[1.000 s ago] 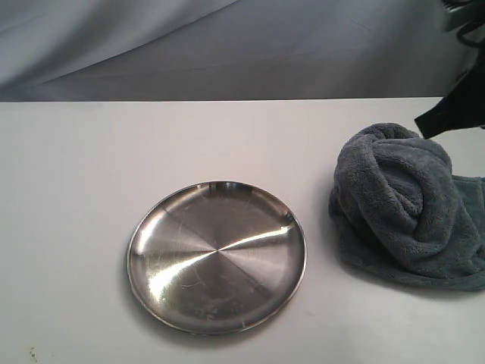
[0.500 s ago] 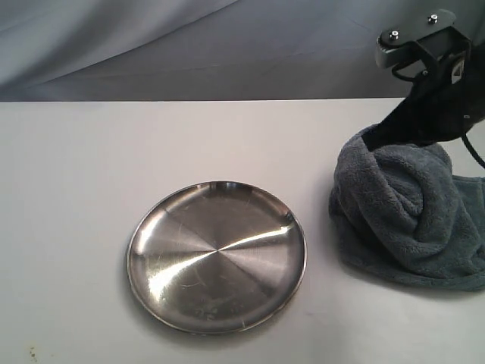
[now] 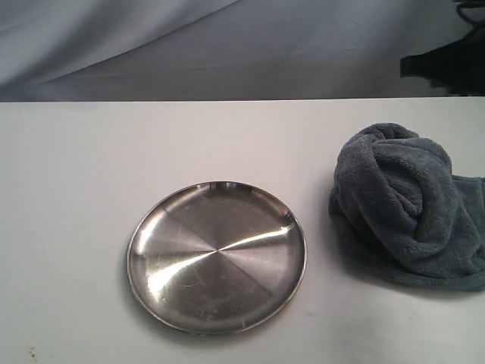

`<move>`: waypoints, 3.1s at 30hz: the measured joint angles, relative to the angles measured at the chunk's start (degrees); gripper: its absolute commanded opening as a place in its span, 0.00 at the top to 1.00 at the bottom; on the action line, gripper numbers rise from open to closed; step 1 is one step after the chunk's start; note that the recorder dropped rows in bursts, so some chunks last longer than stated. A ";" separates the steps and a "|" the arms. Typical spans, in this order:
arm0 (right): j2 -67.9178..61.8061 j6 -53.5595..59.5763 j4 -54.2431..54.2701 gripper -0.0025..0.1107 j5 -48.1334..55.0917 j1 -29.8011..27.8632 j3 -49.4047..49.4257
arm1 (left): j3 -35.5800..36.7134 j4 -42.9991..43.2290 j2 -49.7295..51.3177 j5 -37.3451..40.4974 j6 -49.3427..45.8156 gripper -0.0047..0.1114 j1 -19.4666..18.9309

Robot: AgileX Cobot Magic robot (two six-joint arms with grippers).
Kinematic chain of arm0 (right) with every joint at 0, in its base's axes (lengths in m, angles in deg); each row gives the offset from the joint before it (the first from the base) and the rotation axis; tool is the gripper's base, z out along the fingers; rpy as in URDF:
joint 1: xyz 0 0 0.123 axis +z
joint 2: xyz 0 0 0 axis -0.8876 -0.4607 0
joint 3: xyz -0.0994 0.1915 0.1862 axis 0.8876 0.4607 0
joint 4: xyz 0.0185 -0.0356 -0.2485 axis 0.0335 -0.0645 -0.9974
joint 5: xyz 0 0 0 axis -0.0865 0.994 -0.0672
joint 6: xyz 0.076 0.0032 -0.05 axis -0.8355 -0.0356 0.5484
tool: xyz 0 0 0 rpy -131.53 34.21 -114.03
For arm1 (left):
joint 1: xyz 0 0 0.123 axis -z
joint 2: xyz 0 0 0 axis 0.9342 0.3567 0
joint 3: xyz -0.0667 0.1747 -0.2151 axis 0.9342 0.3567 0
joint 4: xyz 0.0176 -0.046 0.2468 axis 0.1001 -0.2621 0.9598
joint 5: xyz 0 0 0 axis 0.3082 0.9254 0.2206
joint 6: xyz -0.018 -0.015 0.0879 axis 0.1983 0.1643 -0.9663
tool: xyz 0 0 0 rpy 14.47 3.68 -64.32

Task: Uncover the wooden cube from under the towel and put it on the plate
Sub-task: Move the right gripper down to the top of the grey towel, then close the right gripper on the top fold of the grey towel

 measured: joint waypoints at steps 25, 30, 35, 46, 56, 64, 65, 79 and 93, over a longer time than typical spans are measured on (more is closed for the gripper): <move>0.00 50.42 42.38 0.98 15.47 3.89 2.57 | 0.00 0.00 0.00 0.00 0.00 0.96 0.00; 0.00 53.15 47.63 0.98 -5.33 6.44 2.57 | 0.00 0.00 0.00 0.00 0.00 0.96 0.00; 0.00 53.53 43.58 0.98 -15.97 6.44 2.60 | 0.00 0.00 0.00 0.00 0.00 0.96 0.00; 0.00 54.05 50.56 0.98 -28.86 3.55 11.62 | 0.00 0.00 0.00 0.00 0.00 0.96 0.00; 0.00 60.89 48.38 0.98 -16.46 1.14 12.08 | 0.00 0.00 0.00 0.00 0.00 0.96 0.00; 0.00 61.49 47.64 0.98 -12.72 1.35 12.08 | 0.00 0.00 0.00 0.00 0.00 0.96 0.00; 0.00 61.49 47.53 0.98 -12.35 1.35 12.08 | 0.00 0.00 0.00 0.00 0.00 0.96 0.00; 0.00 31.28 28.01 0.98 -11.80 1.35 12.08 | 0.00 0.00 0.00 0.00 0.00 0.96 0.00; 0.00 20.07 14.13 0.97 -7.16 1.52 12.08 | 0.00 0.00 0.00 0.00 0.00 0.96 0.00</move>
